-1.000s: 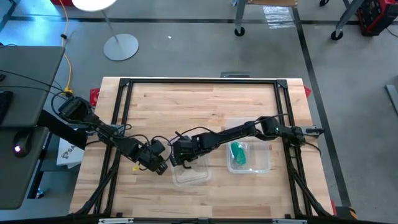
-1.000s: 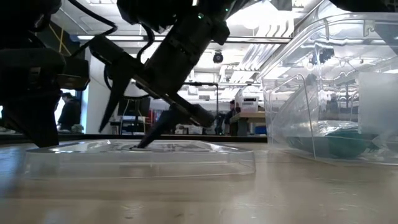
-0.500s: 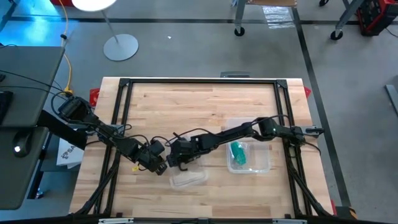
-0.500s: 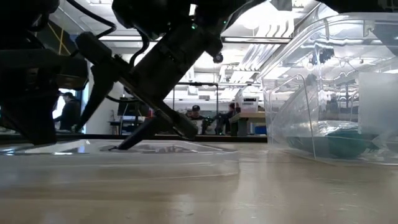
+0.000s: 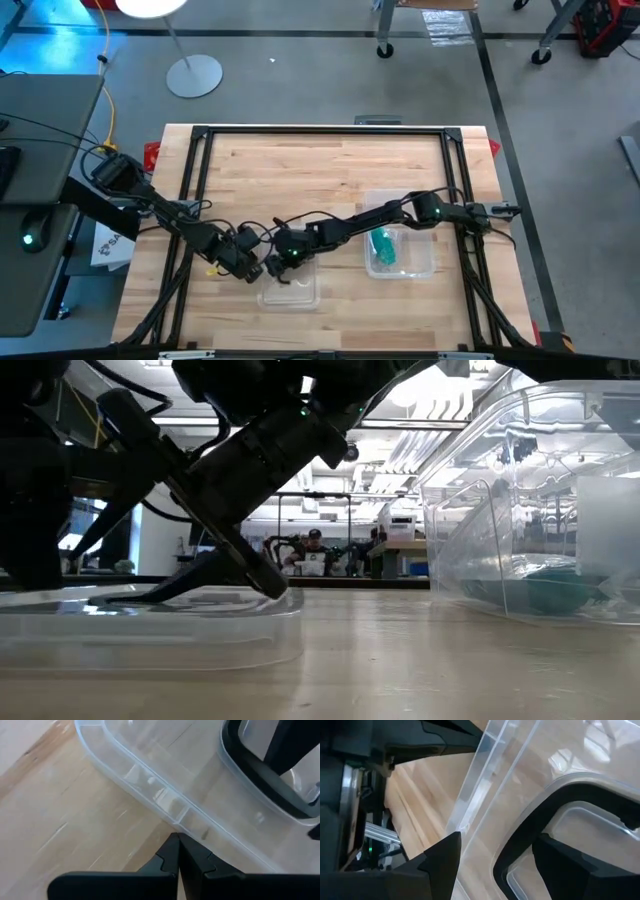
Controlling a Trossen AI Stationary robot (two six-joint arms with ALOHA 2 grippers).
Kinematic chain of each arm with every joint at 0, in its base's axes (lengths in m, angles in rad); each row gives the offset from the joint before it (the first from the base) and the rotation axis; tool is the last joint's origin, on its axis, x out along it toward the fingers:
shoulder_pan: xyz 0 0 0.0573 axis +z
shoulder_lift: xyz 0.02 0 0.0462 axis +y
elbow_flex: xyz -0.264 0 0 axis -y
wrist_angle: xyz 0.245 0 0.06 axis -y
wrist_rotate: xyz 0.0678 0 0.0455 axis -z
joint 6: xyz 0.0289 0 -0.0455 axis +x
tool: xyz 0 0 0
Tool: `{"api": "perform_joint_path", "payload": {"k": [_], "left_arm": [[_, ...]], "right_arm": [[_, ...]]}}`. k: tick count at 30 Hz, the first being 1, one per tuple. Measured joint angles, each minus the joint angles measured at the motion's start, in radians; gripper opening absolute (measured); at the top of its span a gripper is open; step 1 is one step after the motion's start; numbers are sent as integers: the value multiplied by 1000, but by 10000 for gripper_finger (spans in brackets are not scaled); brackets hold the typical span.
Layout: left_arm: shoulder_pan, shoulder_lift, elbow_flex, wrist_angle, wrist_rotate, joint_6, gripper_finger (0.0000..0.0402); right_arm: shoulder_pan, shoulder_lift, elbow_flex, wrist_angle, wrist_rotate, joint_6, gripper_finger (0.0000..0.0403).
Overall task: Roll bandage
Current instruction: Close the transparent bin
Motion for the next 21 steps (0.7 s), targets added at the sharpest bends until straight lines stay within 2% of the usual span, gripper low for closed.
{"api": "perform_joint_path", "payload": {"k": [10, 16, 21], "left_arm": [[-45, -61, 0, -158, -1, -5, 0], [-55, -81, 0, -185, -1, -5, 0], [-61, -103, 0, -206, -1, -5, 0]], "right_arm": [[25, 2, -1, 83, 75, -13, 240], [30, 4, -2, 129, 83, -45, 241], [31, 8, -4, 233, 84, -96, 241]]}}
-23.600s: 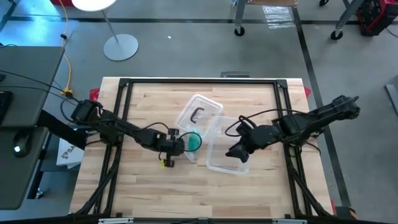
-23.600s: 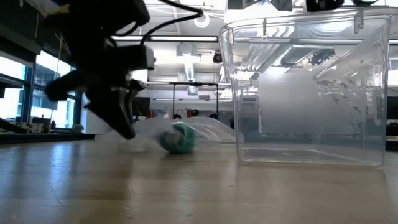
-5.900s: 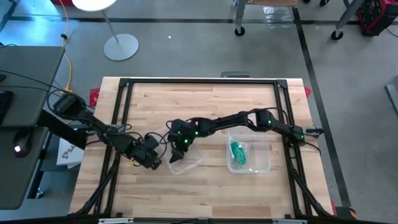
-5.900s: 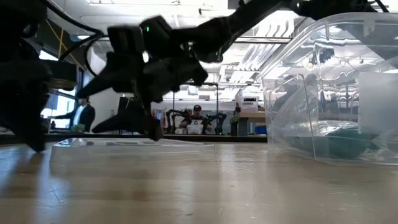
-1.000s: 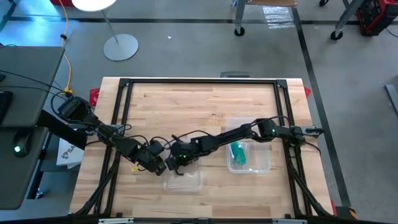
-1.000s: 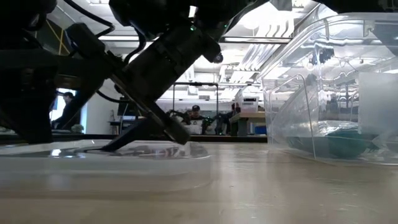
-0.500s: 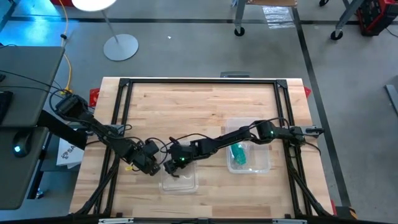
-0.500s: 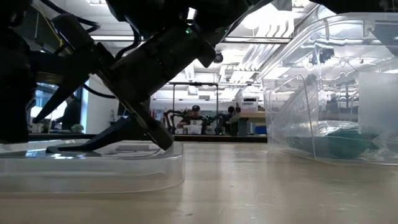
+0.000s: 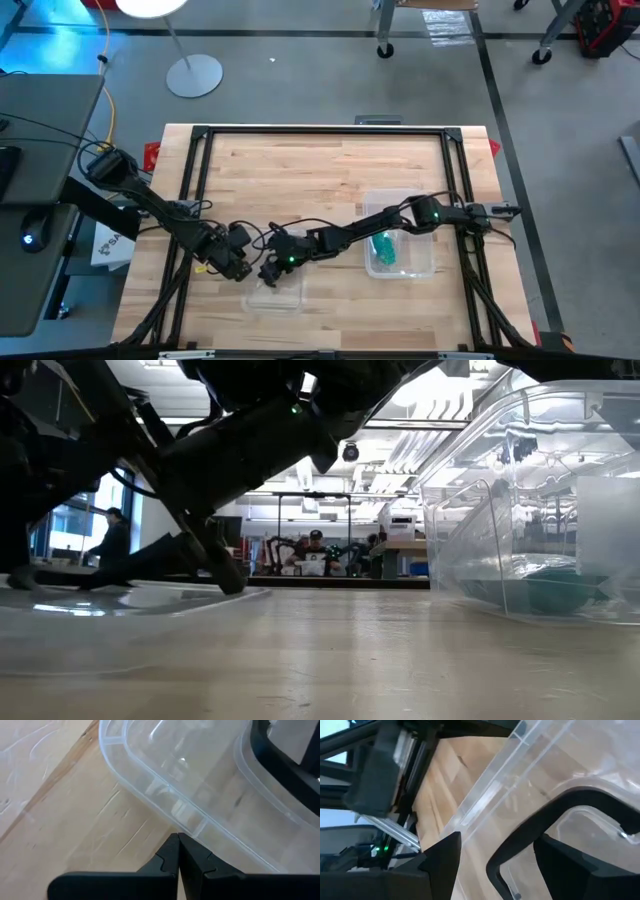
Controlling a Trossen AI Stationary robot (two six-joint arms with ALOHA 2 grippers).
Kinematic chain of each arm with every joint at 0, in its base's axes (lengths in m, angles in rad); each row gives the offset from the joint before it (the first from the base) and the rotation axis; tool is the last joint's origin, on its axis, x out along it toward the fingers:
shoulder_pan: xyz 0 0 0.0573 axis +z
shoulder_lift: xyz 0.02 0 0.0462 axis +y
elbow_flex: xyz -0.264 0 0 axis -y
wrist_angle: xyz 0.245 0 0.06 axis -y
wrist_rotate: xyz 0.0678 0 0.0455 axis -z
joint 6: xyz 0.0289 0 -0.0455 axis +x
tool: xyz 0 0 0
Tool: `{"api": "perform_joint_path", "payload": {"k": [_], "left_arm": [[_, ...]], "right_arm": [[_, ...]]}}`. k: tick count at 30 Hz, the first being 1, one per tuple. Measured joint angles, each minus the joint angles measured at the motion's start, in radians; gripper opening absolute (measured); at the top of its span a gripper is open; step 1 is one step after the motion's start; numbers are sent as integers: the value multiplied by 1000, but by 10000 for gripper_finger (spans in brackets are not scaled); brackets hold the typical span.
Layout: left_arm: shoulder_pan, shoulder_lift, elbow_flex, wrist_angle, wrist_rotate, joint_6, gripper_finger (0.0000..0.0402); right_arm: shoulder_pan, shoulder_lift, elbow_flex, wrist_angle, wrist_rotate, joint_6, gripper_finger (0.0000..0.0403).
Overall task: Roll bandage
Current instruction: Close the transparent bin
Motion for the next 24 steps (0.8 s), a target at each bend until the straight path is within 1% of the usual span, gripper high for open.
{"api": "perform_joint_path", "payload": {"k": [17, 24], "left_arm": [[-23, -35, 0, -79, -12, -18, 0], [-67, -120, 0, -86, -14, -18, 0]], "right_arm": [[4, 2, -2, 85, -16, -162, 240], [16, 2, 0, 87, -12, -190, 240]]}}
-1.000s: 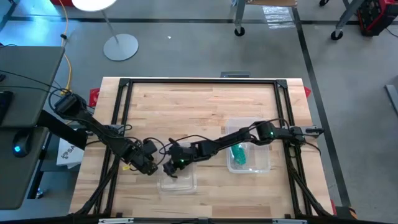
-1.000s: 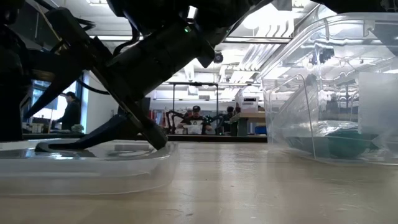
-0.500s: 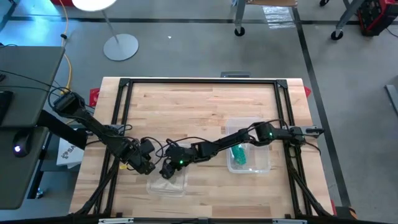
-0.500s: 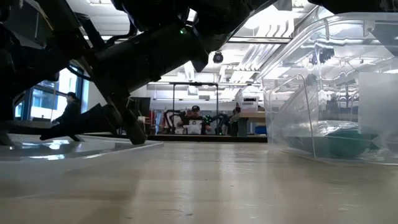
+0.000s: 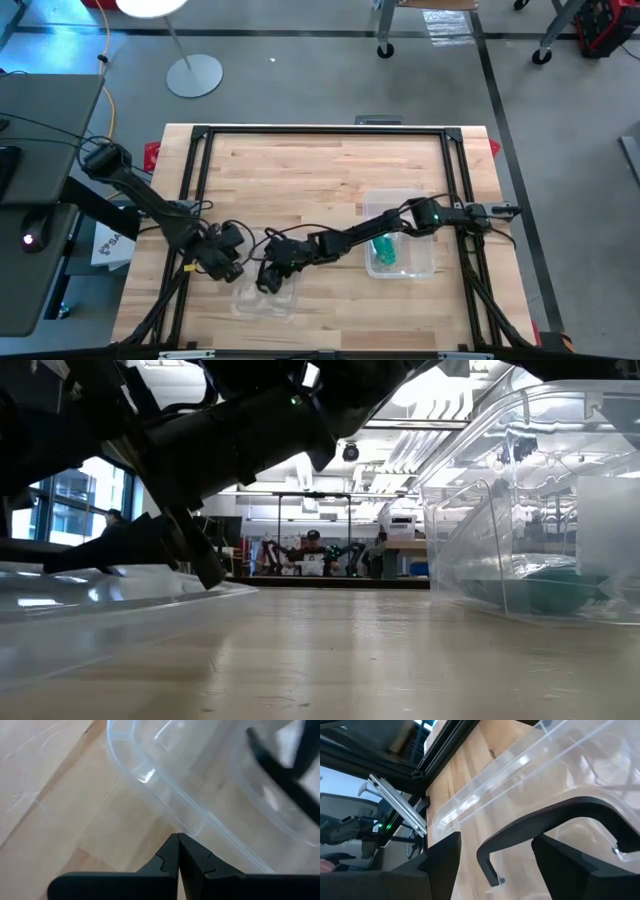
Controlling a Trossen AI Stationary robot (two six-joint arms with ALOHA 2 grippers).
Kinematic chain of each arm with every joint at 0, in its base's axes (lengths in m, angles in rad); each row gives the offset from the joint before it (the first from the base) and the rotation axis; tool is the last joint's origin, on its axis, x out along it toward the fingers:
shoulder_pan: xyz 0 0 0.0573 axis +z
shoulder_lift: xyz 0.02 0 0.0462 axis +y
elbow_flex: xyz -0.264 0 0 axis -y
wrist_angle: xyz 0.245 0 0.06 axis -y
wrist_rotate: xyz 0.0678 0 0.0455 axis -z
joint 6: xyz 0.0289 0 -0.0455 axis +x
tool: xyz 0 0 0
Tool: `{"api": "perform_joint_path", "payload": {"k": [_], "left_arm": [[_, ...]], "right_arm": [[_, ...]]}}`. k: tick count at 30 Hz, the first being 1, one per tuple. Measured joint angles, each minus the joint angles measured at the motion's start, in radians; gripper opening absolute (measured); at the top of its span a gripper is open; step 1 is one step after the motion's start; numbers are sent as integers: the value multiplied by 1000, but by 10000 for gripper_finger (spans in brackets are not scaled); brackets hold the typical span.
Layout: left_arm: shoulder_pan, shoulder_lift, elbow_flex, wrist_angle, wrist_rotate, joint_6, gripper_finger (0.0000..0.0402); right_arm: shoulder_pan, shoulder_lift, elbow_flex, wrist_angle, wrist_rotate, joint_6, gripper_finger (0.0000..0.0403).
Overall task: Roll bandage
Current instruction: Close the transparent bin
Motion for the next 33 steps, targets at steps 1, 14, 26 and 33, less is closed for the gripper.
{"api": "perform_joint_path", "payload": {"k": [1, 14, 26, 33], "left_arm": [[-6, -19, 0, 0, 1, 0, 0], [-27, -258, 1, 218, 5, 58, 0], [-24, -97, -81, 266, 65, -108, 0], [-24, 64, -80, 251, 81, -105, 0]], "right_arm": [[2, 0, 0, -1, 4, -2, 240], [1, -2, 2, -5, 14, -12, 240], [1, -2, 3, -9, -23, 3, 240], [-2, 2, 9, 2, 43, 175, 240]]}}
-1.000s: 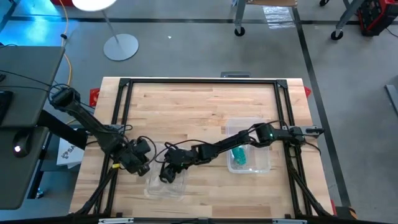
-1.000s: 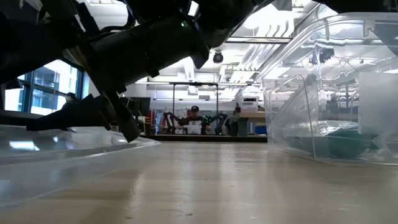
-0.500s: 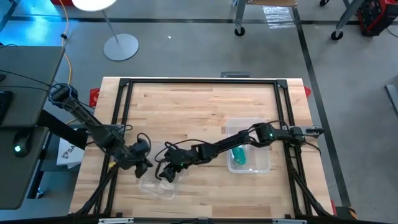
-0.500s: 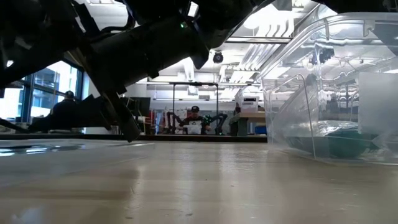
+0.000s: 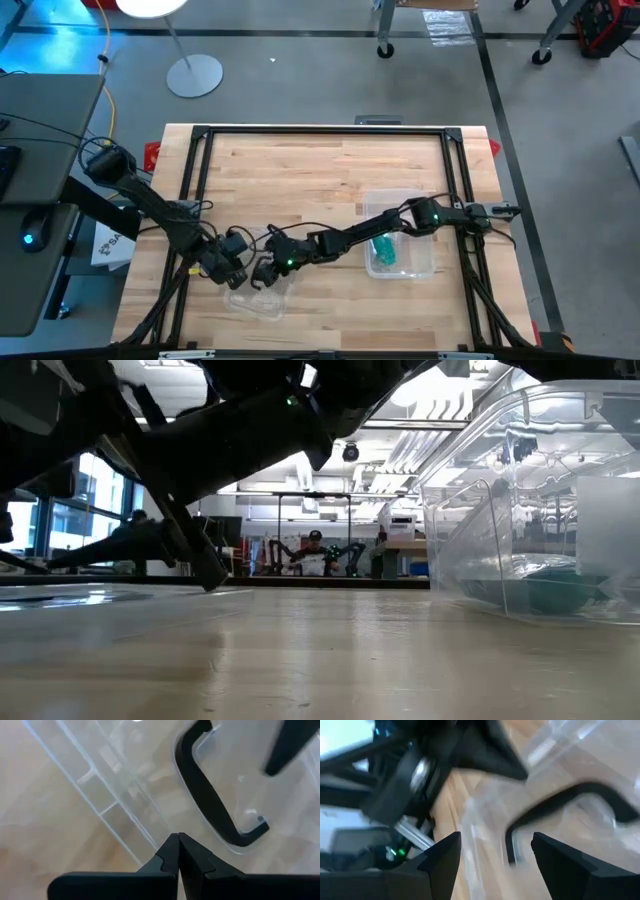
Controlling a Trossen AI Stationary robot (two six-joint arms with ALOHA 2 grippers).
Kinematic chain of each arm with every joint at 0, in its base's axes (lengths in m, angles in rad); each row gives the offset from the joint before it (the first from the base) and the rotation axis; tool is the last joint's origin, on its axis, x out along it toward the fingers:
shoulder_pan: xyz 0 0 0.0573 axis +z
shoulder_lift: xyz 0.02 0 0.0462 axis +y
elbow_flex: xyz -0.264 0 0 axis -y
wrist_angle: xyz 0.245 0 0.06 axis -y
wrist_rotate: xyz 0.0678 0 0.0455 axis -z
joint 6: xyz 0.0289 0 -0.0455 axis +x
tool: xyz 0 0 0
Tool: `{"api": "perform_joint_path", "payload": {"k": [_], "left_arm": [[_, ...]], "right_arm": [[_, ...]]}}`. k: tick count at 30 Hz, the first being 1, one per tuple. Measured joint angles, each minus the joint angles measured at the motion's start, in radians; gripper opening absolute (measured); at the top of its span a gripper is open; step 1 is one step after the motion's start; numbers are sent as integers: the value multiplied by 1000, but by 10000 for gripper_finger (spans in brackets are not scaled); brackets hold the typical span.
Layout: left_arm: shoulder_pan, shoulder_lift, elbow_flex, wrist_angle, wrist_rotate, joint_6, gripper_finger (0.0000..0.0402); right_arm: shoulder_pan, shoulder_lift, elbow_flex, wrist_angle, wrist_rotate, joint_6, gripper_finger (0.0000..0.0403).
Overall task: Roll bandage
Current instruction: Close the transparent bin
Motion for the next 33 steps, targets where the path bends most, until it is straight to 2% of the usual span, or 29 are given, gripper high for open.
{"api": "perform_joint_path", "payload": {"k": [3, 7, 13, 16, 20, 22, 24, 30, 33], "left_arm": [[-1, 49, 4, 54, 19, -1, 0], [0, 60, 1, 140, 30, -14, 0], [-4, 60, -3, 286, 29, -91, 0], [-4, 60, -2, 356, -26, -131, 0], [-3, 60, 3, 381, -85, -140, 0], [-3, 60, 20, 371, -98, -137, 0], [-3, 59, 38, 332, -112, -125, 0], [29, 60, 109, 24, -126, -149, 0], [64, 59, 95, -8, -107, -149, 0]], "right_arm": [[-3, 11, 3, -33, -22, 61, 240], [-3, 0, 8, -188, -83, 10, 240], [-32, -64, 5, -524, -100, -268, 240], [-73, -86, 2, -578, -94, -424, 240], [-115, -132, -5, -590, -78, -481, 240], [-127, -172, -5, -590, -77, -453, 240], [-130, -206, -1, -588, -91, -357, 240], [-78, -202, -5, -712, -126, 7, 240], [-43, -207, -1, -770, -143, 88, 240]]}}
